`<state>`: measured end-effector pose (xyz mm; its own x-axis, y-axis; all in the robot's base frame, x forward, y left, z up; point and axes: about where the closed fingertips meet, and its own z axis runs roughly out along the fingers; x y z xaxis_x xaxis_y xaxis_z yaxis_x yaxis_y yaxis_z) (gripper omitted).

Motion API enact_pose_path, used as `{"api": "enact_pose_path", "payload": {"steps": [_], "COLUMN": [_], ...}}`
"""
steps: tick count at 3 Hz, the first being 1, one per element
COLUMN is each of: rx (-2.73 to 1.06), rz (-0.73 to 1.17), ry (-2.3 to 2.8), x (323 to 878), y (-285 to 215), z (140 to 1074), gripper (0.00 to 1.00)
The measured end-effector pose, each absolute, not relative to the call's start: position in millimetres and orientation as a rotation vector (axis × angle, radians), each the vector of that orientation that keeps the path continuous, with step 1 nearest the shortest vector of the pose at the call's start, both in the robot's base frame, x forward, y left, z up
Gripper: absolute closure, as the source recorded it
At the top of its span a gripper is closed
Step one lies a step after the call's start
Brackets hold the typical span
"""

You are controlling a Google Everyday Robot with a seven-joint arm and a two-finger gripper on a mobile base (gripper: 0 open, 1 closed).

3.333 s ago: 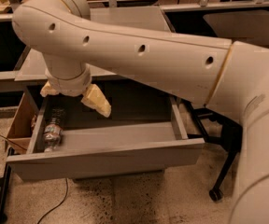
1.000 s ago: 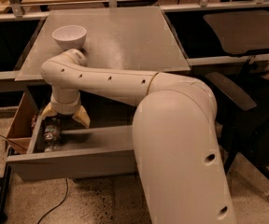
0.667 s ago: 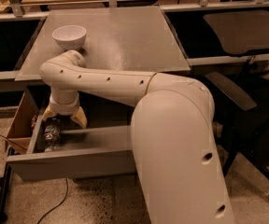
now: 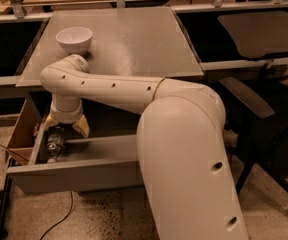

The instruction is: Pick water bottle from top drawer and place on counter

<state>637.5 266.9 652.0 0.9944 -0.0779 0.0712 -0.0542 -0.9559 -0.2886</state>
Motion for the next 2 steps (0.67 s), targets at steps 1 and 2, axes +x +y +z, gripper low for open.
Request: {"api": "enact_pose_path", "payload": {"steps": [1, 2], "rx": [-2.835, -2.832], "rz": [-0.111, -0.108], "ry": [0.077, 0.074], "x": [638.0, 638.4], "y": [275.4, 275.7], "z": [648.8, 650.6], "gripper": [0.29, 0.33]}}
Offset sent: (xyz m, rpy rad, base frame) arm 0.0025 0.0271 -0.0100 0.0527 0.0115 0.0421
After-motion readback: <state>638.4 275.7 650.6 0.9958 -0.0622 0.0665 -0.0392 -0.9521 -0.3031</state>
